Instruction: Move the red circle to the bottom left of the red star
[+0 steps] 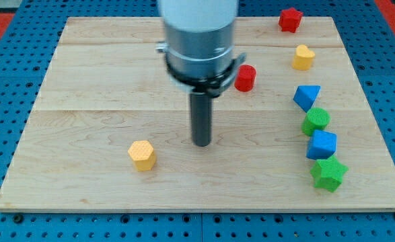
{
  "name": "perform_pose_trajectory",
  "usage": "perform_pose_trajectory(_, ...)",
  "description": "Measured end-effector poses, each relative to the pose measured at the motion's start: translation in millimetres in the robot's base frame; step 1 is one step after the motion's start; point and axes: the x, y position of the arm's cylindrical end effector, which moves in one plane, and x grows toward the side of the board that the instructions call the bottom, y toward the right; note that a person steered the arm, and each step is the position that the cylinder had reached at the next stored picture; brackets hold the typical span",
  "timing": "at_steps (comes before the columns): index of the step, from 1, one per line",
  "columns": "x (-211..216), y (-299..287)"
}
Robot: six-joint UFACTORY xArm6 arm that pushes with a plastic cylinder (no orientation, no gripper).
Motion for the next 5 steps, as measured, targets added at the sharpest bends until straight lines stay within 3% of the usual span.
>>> perform_pose_trajectory(2, -84.0, 38.7)
perform_pose_trajectory(3, -99.6, 65.0)
perform_pose_trajectory(5, -127.6, 58.9)
